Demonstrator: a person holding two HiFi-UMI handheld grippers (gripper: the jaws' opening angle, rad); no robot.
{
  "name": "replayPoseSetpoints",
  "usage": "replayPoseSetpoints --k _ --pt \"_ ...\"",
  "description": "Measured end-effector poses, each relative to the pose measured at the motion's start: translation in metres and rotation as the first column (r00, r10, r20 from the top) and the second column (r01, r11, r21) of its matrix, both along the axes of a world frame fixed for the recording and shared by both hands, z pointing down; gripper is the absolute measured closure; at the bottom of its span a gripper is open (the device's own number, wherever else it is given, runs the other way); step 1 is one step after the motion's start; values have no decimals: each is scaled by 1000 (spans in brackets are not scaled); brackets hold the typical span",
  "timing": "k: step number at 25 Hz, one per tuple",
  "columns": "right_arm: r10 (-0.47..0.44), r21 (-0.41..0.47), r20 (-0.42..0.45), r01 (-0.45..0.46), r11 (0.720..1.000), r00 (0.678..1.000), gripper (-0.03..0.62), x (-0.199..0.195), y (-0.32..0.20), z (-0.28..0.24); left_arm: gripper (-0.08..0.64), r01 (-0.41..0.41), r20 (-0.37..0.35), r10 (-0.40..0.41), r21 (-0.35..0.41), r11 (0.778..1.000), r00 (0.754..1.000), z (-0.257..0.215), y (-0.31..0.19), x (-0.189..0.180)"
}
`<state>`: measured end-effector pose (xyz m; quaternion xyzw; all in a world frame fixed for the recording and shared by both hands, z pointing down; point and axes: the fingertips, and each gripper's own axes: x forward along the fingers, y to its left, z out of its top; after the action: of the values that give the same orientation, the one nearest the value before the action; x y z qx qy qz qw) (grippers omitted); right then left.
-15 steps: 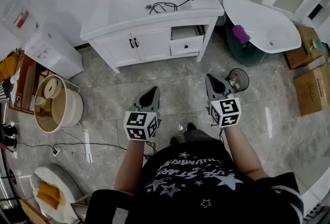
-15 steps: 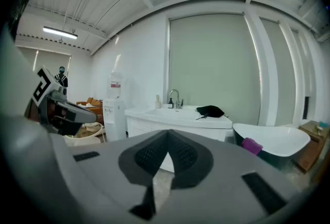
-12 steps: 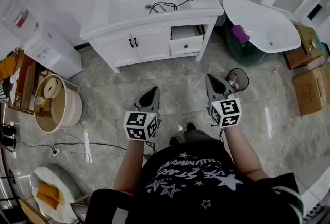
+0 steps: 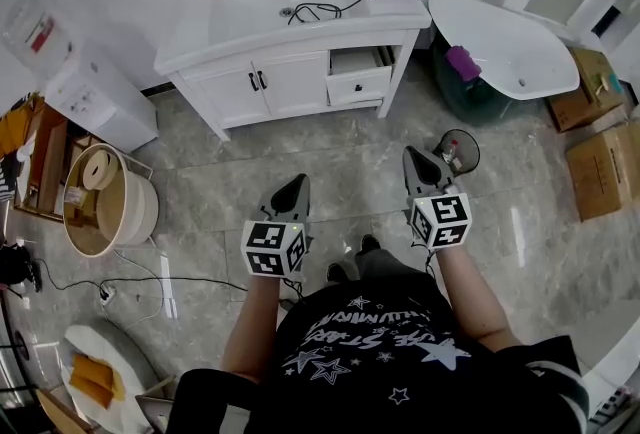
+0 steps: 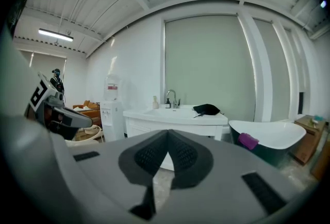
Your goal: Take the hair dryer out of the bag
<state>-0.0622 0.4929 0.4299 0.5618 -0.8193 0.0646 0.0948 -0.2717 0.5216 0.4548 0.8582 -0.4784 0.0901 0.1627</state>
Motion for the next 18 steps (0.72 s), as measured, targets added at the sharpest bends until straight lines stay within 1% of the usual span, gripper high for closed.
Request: replayPoseSetpoints --k 3,6,9,12,18 --pt "6 -5 6 -6 1000 1000 586 1 0 0 549 9 2 -9 10 1000 1000 -5 -4 -4" --pt "-24 8 14 24 1000 1000 586 0 -1 -1 549 17 -23 -17 17 1000 1000 -7 -6 -2" --pt "-11 -2 18 11 1000 1000 586 5 -9 6 549 20 -20 -20 4 1000 1000 -1 -12 3" --pt "-4 -26 37 5 1000 999 586 14 -25 16 549 29 -12 -29 -7 1000 1000 4 -22 9" --pt "-13 -39 62 15 999 998 585 37 -72 26 548 79 0 -79 16 997 997 4 -62 25"
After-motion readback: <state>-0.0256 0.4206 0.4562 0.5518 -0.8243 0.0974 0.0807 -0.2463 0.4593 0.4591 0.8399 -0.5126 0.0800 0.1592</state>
